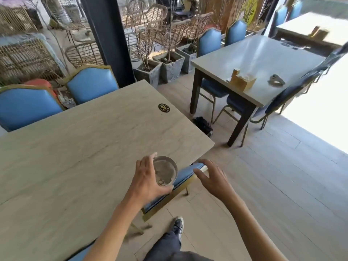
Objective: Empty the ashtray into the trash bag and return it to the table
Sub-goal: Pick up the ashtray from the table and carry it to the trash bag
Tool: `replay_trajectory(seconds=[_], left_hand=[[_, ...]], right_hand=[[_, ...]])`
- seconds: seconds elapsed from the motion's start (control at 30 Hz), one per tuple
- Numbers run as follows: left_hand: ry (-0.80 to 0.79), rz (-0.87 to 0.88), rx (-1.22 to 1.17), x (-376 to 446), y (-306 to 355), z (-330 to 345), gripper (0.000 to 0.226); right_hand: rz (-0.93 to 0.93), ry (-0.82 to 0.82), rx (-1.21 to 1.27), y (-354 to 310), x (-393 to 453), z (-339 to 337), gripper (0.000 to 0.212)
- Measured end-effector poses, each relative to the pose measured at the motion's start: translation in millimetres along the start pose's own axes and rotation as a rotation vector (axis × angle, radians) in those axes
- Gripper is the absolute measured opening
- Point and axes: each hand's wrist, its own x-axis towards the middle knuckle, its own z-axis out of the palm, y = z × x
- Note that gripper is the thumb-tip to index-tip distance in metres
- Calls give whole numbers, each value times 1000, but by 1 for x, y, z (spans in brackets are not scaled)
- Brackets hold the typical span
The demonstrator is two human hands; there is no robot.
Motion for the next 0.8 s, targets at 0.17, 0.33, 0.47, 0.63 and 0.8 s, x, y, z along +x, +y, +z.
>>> replay_trajectory(seconds=[0.17,0.33,0.47,0.63,0.8], left_hand=[[-50,46,12,79,25,31,116],[-118,87,-70,151,62,65,115],[-125,161,-118,202,102,94,114],[-120,156,-167,247,150,128,112],[-70,120,-218,289,208,167,113]], right_hand=[[68,-11,39,27,55,-33,44],[143,-14,189,57,106,-70,37],[243,-89,612,75,137,-98,37],[330,-95,921,109,173,-137,45],[410,-231,1254,159,215,-186,53]])
